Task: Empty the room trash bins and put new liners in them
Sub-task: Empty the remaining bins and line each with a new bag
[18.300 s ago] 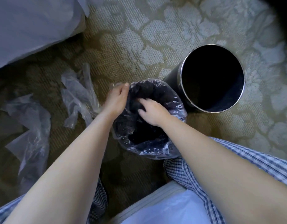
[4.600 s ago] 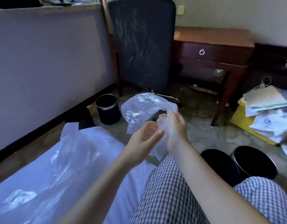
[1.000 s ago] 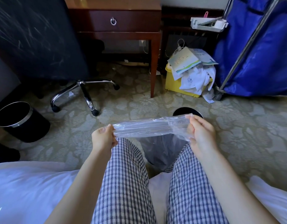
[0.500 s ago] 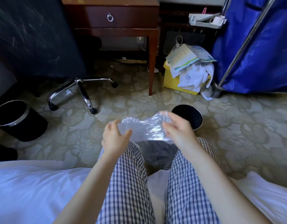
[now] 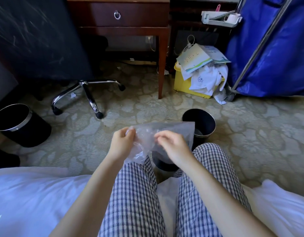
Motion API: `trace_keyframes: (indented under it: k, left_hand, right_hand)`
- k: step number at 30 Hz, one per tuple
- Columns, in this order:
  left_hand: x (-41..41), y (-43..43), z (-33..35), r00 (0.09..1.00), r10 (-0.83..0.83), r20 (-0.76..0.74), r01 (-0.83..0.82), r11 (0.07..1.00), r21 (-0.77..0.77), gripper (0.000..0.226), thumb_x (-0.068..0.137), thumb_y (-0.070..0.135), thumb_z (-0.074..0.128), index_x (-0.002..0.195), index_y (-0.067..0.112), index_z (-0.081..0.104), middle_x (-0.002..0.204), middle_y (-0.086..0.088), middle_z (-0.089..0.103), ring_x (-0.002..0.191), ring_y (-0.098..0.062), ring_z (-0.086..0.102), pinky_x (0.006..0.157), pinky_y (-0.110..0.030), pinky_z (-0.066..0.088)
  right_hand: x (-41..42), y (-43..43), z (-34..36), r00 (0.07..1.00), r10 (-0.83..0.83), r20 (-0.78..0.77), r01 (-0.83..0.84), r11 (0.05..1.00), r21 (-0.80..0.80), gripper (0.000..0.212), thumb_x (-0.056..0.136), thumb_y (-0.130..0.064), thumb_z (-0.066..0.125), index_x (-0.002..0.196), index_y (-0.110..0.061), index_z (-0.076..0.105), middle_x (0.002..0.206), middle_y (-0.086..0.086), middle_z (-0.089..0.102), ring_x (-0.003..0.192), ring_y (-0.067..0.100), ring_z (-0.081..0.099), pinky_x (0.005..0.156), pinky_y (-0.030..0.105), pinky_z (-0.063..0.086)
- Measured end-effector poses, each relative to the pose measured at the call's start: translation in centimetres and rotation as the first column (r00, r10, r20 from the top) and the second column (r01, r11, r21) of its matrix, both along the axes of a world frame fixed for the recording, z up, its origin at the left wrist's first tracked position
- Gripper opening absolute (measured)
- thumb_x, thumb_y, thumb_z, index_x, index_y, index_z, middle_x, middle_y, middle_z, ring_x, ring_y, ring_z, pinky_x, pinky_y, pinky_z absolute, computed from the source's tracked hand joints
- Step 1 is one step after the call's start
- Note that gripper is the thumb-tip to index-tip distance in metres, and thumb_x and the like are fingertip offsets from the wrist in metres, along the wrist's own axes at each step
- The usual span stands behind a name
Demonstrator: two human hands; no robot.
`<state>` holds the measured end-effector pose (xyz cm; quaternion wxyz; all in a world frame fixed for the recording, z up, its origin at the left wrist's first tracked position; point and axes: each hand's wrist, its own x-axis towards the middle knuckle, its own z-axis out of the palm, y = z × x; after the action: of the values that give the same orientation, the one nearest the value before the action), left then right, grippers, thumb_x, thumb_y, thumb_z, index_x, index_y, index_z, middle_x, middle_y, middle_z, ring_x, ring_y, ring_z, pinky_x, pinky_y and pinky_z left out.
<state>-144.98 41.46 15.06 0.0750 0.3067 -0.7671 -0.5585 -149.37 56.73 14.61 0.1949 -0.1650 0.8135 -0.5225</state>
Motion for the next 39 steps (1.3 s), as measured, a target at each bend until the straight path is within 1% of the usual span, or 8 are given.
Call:
trace_keyframes:
  k: [3, 7, 13, 21, 26, 30, 34, 39]
  left_hand:
    - [0.4, -1.2, -0.3, 0.999, 0.054, -0.007, -0.054, 0.998, 0.033, 0.031, 0.099, 0.025, 0.042, 0.075, 0.007, 0.051, 0.056, -0.002, 0.038, 0.049, -0.014, 0.029, 0.045, -0.025, 0.023]
    - [1.5, -2.3, -0.6, 0.999, 0.036, 0.002, -0.036, 0.999, 0.024, 0.030, 0.097, 0.022, 0.043, 0.082, 0.001, 0.059, 0.059, -0.004, 0.037, 0.040, -0.008, 0.027, 0.038, -0.020, 0.021]
    - [3.7, -3.0, -1.3, 1.000, 0.000, -0.026, 0.001, 1.000, 0.027, 0.034, 0.098, 0.019, 0.045, 0.073, -0.003, 0.053, 0.056, -0.004, 0.041, 0.046, -0.010, 0.035, 0.049, -0.023, 0.029]
    - [3.2, -4.1, -1.4, 0.973, -0.119, 0.200, 0.138, 0.987, -0.087, 0.026, 0.096, 0.012, 0.045, 0.073, 0.007, 0.056, 0.068, -0.008, 0.050, 0.055, -0.013, 0.043, 0.054, -0.020, 0.033]
    - [0.2, -1.6, 1.5, 0.997, -0.076, -0.016, 0.075, 0.996, -0.047, 0.034, 0.093, 0.022, 0.054, 0.124, 0.009, 0.051, 0.121, -0.002, 0.053, 0.102, -0.012, 0.047, 0.075, -0.023, 0.039]
    - [-2.3, 1.0, 3.6, 0.975, -0.129, -0.179, 0.159, 0.973, 0.164, 0.049, 0.090, 0.039, 0.057, 0.131, 0.014, 0.045, 0.118, 0.003, 0.053, 0.105, -0.008, 0.050, 0.069, -0.009, 0.036]
    - [-4.6, 2.2, 3.8, 0.939, -0.255, -0.231, 0.258, 0.966, -0.016, 0.024, 0.084, 0.027, 0.068, 0.092, 0.006, 0.061, 0.078, 0.001, 0.057, 0.063, -0.004, 0.052, 0.059, -0.018, 0.040]
    - [-4.8, 2.6, 3.0, 0.941, -0.163, -0.297, 0.164, 0.986, -0.020, 0.036, 0.095, 0.017, 0.054, 0.061, 0.003, 0.055, 0.053, -0.003, 0.044, 0.055, -0.017, 0.041, 0.056, -0.029, 0.035]
  right_hand:
    - [-2.0, 1.1, -0.9, 0.889, -0.343, 0.303, 0.349, 0.937, 0.037, 0.030, 0.094, -0.028, 0.056, 0.123, -0.021, 0.052, 0.117, 0.001, 0.057, 0.108, 0.021, 0.057, 0.091, 0.033, 0.047]
    - [-2.4, -0.6, -1.3, 0.611, -0.294, 0.735, 0.375, 0.925, 0.059, 0.056, 0.082, -0.058, 0.061, 0.115, -0.014, 0.053, 0.113, 0.007, 0.058, 0.095, 0.028, 0.064, 0.080, 0.041, 0.056]
    - [-0.3, -4.8, -2.8, 0.718, -0.253, 0.649, 0.349, 0.937, -0.020, 0.025, 0.092, -0.007, 0.054, 0.068, -0.010, 0.056, 0.068, 0.008, 0.056, 0.058, 0.020, 0.054, 0.056, 0.029, 0.049]
    - [-2.9, -2.7, 1.2, 0.726, -0.272, 0.631, 0.670, 0.483, -0.563, 0.024, 0.099, -0.003, 0.039, 0.079, -0.009, 0.051, 0.105, 0.002, 0.064, 0.104, 0.020, 0.063, 0.092, 0.028, 0.050]
    - [-2.9, -1.7, 2.2, 0.883, -0.227, 0.412, 0.448, 0.671, -0.591, 0.036, 0.087, 0.013, 0.044, 0.061, -0.011, 0.038, 0.079, 0.008, 0.069, 0.086, 0.021, 0.066, 0.096, 0.037, 0.045]
    - [-2.3, -1.4, 2.3, 0.965, -0.188, 0.183, 0.253, 0.846, -0.469, 0.033, 0.086, 0.019, 0.041, 0.078, -0.013, 0.046, 0.060, 0.000, 0.058, 0.055, 0.006, 0.056, 0.059, 0.017, 0.046]
    - [-1.9, -1.0, 2.9, 0.998, -0.033, 0.057, 0.052, 0.928, -0.368, 0.043, 0.084, 0.021, 0.035, 0.084, -0.015, 0.058, 0.061, -0.003, 0.058, 0.057, 0.010, 0.049, 0.054, 0.017, 0.040]
    - [-3.2, 1.4, 2.1, 0.941, -0.330, 0.069, 0.337, 0.909, -0.244, 0.034, 0.082, 0.016, 0.036, 0.062, -0.010, 0.046, 0.057, 0.003, 0.042, 0.054, 0.013, 0.038, 0.050, 0.019, 0.031]
